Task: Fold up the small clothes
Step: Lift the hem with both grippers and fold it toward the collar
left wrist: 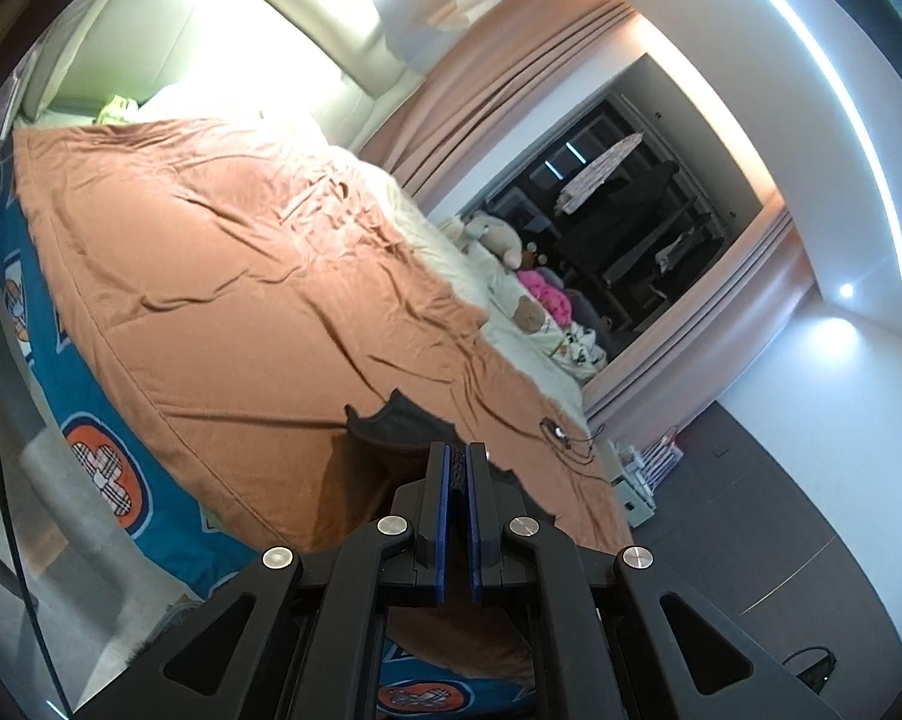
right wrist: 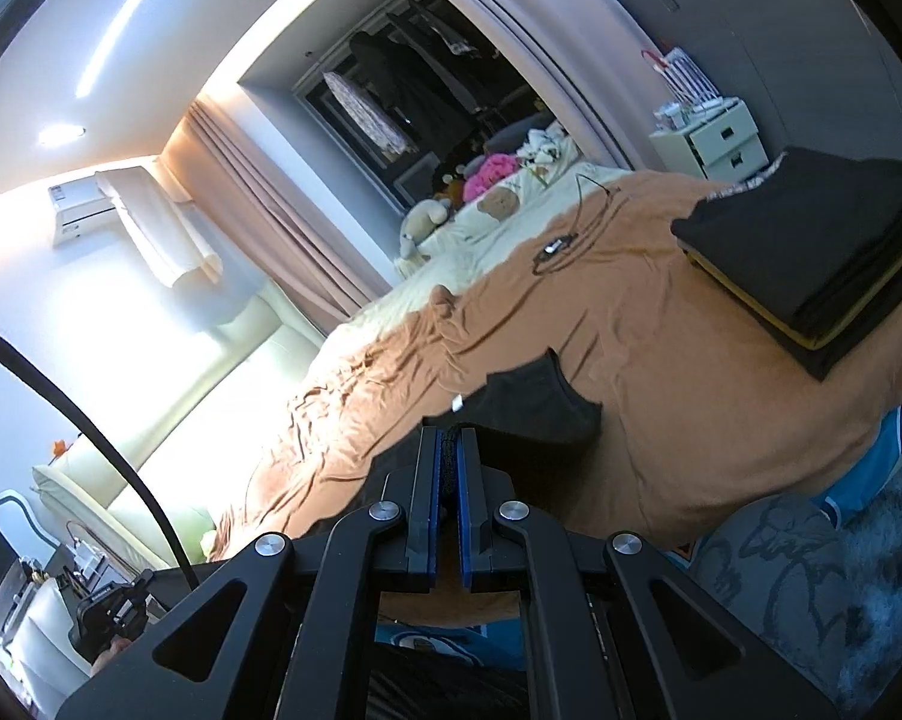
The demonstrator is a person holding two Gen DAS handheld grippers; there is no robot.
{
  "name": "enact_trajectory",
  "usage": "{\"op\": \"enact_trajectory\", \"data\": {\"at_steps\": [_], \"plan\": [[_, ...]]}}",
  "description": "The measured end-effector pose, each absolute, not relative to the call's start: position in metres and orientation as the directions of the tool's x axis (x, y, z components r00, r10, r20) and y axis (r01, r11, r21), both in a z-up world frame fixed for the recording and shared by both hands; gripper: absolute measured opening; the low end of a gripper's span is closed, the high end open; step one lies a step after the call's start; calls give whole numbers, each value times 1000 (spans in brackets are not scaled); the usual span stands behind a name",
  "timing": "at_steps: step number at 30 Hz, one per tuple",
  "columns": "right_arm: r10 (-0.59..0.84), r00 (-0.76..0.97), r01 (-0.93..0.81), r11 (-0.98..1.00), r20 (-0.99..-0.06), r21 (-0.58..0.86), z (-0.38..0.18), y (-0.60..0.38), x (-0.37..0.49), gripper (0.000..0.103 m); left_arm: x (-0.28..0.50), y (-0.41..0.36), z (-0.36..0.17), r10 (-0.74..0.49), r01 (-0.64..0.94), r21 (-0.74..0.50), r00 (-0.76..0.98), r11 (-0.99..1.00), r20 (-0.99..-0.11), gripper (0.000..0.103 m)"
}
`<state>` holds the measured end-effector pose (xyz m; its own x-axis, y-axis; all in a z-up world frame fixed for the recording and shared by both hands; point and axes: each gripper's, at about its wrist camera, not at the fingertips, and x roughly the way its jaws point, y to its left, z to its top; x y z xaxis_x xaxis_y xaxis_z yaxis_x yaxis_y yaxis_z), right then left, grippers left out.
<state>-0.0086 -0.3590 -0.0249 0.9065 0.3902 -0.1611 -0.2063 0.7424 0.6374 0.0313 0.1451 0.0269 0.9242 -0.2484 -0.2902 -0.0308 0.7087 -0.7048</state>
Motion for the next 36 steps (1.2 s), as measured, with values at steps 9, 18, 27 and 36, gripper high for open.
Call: {"op": "enact_trajectory", "data": {"at_steps": [9,18,27,36], "plan": [[394,903,-209,749,-170,628,-41,-355,2,1,25,148,23,-242,-35,-704,926,709,-290,5],[392,892,-172,755,-225,633,-38,-353,57,1,73,142,11,-239,-81,-690,904,719,-355,5],[381,883,-126,756,-275,642,-19,-348,132,1,148,132,10,-229,-123,-657,876,744,-424,5],[381,863,-89,761,-332,642,-8,-342,205,1,219,125,4,-217,-167,-631,847,757,-485,5]]}}
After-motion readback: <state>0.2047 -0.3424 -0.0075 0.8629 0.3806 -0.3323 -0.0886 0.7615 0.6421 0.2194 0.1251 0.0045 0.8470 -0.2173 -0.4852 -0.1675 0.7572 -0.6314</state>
